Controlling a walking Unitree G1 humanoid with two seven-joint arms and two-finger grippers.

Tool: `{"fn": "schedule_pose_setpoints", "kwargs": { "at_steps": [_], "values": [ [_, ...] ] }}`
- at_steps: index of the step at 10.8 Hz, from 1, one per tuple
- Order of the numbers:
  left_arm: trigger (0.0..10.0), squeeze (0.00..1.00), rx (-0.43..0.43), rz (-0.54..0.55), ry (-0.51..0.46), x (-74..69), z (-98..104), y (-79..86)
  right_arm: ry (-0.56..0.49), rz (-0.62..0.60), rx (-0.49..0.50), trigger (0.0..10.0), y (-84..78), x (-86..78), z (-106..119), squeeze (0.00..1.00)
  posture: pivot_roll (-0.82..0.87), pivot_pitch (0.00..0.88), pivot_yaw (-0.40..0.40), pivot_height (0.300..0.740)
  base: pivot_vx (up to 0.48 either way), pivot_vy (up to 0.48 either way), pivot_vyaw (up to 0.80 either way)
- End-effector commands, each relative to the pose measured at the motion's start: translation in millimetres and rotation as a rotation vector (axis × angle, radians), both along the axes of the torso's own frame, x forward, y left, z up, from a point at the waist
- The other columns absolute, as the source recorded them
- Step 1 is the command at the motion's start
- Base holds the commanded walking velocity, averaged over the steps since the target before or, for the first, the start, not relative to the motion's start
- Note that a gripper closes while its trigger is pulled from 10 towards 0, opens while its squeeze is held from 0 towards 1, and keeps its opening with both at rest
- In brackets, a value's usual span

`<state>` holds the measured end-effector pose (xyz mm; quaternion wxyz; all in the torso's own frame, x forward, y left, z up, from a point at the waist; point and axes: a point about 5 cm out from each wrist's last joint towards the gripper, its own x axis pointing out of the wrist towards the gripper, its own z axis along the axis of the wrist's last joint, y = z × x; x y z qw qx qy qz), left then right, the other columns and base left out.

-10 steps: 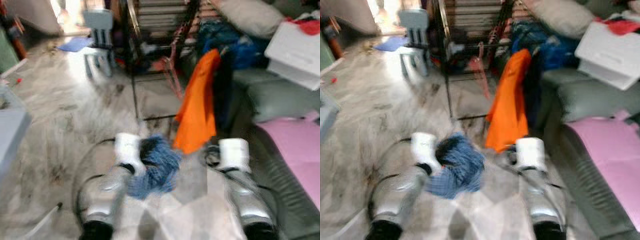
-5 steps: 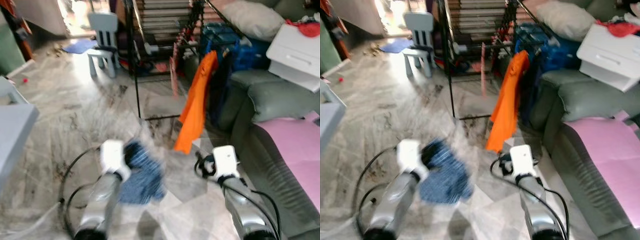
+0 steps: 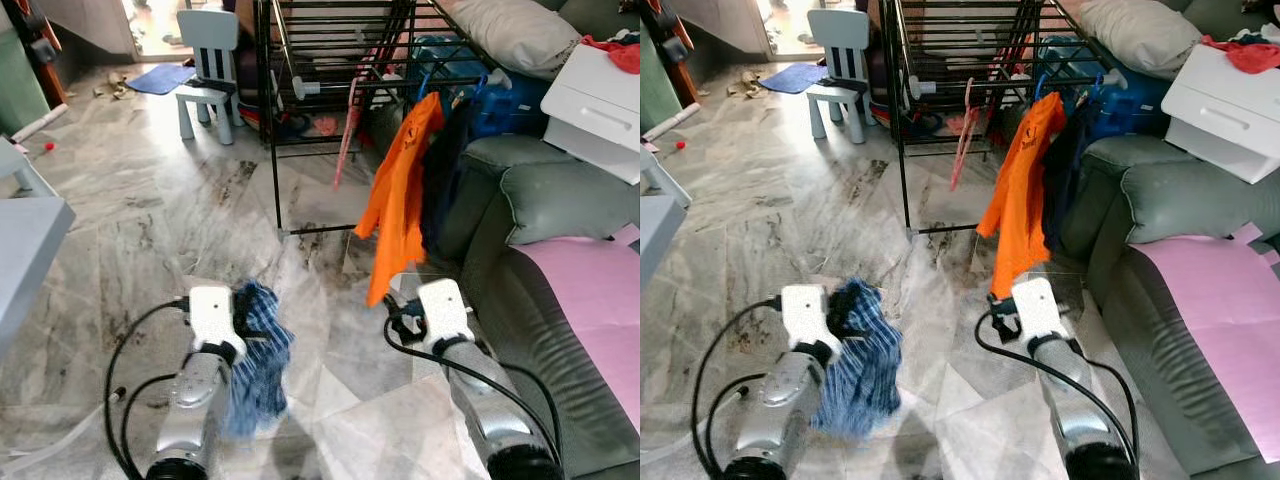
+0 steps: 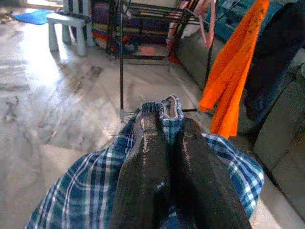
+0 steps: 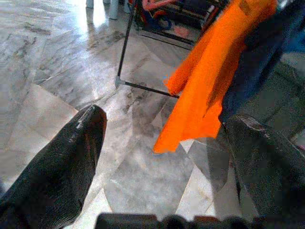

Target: Hang hanger

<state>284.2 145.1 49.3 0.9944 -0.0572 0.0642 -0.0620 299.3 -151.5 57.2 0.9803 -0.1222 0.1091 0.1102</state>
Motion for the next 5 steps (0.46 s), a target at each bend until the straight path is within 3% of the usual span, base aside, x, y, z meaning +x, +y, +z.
{"fn": "schedule_pose_setpoints", "kwargs": {
  "at_steps": [1,3,4,5],
  "values": [
    [10.0,0.0,-0.016,-0.022,0.005,-0.7,1.8,0.5,-0.059,0.042,-0.044,10.0,1.2,7.6,16.2,0.0,0.0,0.002,-0.042,0.74,0.0,0.0,0.0],
    [10.0,0.0,-0.026,-0.048,0.003,-4.8,1.5,1.1,-0.035,0.094,-0.06,10.0,0.1,10.7,18.3,0.0,0.0,0.0,-0.035,0.74,0.0,0.0,0.0],
    [10.0,0.0,-0.003,-0.127,-0.025,-4.0,5.3,-7.9,-0.023,0.112,-0.056,10.0,-0.1,9.3,19.1,0.0,0.0,0.0,-0.019,0.74,0.0,0.0,0.0],
    [10.0,0.0,-0.027,-0.129,-0.033,-0.9,10.5,-11.8,-0.028,0.122,-0.049,10.0,3.1,5.4,19.1,0.0,-0.01,0.0,-0.008,0.74,0.0,0.0,0.0]
  ]
}}
